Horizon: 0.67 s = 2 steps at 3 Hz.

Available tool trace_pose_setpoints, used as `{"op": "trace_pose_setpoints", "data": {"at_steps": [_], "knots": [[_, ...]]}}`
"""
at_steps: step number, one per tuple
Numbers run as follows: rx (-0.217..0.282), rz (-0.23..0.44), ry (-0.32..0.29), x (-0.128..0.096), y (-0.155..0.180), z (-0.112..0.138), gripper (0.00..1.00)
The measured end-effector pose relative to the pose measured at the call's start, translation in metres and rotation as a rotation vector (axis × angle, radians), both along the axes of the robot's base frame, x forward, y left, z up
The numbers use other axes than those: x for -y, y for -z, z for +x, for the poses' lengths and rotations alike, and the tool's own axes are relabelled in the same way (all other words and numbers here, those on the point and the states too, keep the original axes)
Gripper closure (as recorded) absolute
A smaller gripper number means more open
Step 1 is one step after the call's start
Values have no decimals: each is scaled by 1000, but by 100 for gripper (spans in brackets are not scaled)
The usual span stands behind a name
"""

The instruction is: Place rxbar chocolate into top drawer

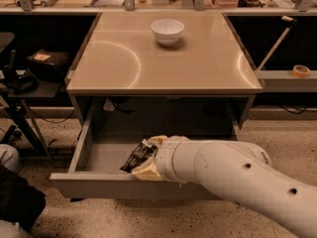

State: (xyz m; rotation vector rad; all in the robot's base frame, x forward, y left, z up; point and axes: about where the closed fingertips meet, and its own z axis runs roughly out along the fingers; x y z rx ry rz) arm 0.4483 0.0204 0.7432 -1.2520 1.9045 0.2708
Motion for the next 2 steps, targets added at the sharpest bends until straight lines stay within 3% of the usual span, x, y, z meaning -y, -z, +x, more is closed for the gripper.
{"op": "trace_pose_setpoints", "data": {"at_steps": [1,2], "knots": [[-38,32,28,17,3,26,100],[-93,87,135,67,20,85,100]]}}
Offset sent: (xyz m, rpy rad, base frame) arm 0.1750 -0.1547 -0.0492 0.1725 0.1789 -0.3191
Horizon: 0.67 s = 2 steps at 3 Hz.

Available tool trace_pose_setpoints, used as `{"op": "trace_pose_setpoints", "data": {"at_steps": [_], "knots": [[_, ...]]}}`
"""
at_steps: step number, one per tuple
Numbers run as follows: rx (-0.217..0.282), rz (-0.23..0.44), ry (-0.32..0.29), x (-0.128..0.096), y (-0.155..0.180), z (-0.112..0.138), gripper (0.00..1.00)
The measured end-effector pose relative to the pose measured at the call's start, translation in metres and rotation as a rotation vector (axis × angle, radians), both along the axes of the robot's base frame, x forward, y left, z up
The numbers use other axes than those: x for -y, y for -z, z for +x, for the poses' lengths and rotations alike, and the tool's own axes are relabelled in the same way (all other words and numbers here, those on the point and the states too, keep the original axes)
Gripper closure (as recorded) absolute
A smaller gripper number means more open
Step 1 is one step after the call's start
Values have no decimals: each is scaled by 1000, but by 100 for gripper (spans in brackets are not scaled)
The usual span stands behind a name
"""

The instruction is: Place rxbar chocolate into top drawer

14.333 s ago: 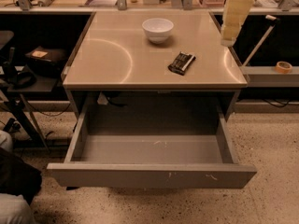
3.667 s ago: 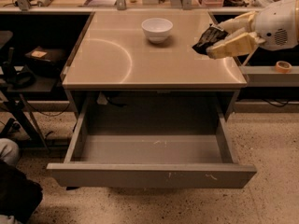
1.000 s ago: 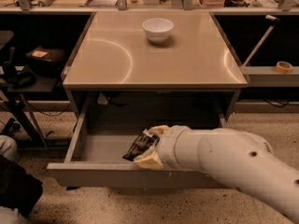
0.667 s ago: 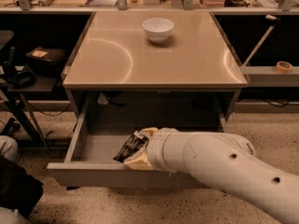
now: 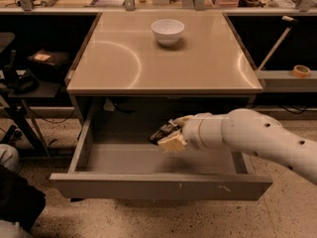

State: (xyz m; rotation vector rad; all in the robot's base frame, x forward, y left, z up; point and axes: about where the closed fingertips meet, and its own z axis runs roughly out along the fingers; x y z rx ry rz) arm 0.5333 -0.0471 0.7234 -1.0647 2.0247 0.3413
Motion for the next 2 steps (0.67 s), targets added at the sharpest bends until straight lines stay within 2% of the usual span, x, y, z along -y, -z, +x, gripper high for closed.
{"op": "trace_pose_setpoints", "data": {"at_steps": [1,2], "knots": [[-22,48,101,51,18,45,100],[-27,53,110,71,36,48,100]]}}
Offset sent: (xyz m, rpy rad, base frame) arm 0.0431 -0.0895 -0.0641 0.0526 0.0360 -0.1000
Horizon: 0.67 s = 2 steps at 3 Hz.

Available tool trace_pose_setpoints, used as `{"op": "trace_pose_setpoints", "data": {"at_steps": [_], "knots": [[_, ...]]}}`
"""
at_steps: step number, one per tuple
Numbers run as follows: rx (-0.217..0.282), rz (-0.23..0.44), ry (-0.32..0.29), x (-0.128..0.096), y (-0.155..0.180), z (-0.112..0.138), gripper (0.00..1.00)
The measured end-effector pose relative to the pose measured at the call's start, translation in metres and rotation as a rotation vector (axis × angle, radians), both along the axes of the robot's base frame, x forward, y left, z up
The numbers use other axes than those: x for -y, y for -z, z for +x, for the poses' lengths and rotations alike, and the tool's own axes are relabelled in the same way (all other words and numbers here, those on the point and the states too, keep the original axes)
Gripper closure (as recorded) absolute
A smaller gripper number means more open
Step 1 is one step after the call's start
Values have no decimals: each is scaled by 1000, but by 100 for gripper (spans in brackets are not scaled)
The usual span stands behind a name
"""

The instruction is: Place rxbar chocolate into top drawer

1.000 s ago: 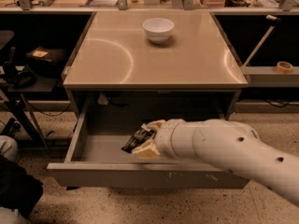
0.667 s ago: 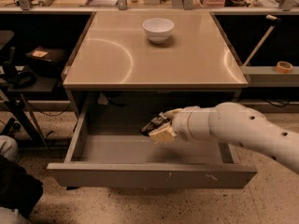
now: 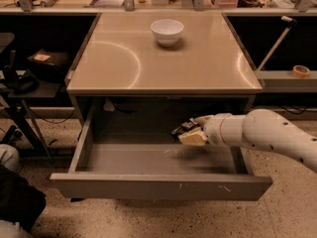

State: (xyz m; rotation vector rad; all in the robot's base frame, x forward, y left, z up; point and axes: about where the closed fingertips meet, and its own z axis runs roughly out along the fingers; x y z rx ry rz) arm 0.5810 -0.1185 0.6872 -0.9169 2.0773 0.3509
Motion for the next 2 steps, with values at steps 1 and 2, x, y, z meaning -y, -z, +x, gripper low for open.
{"op": "trace_pose_setpoints", "data": {"at_steps": [1,2], "knots": [[14,-18,-57,-12,15,-19,100],[33,-47,-153,-45,25,-34,100]]}}
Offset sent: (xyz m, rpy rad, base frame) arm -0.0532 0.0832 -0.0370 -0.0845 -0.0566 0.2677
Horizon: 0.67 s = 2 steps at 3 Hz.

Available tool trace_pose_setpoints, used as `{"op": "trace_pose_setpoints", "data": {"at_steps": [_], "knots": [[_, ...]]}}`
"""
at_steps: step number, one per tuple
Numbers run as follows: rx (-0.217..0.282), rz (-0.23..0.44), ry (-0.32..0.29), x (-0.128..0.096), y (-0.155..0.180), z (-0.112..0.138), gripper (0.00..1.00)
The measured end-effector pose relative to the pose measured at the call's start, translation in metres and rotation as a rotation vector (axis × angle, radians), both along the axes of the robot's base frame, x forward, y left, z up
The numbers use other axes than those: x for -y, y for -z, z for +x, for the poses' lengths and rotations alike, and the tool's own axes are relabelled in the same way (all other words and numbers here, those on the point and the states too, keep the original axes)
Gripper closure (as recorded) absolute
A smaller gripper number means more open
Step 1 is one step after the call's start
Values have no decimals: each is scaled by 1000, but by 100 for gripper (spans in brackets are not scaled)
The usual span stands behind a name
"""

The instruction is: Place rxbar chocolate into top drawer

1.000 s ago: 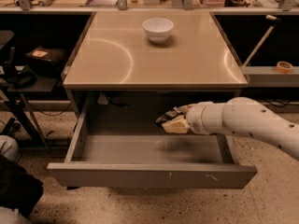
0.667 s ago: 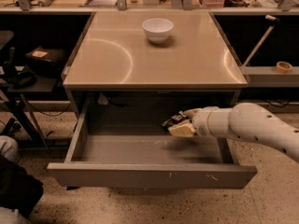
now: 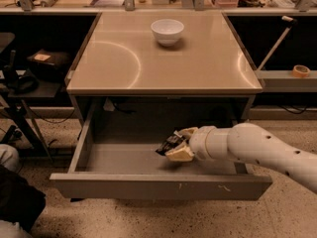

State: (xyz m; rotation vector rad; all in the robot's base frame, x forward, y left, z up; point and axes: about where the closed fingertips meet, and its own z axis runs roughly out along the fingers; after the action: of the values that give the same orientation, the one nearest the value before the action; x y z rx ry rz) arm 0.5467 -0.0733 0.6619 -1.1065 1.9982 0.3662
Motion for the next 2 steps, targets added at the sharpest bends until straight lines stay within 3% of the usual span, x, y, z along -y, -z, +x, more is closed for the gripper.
{"op": "trace_pose_setpoints", "data": {"at_steps": [2], "knots": [[0,-1,-4,-1,0,-1,58]]}}
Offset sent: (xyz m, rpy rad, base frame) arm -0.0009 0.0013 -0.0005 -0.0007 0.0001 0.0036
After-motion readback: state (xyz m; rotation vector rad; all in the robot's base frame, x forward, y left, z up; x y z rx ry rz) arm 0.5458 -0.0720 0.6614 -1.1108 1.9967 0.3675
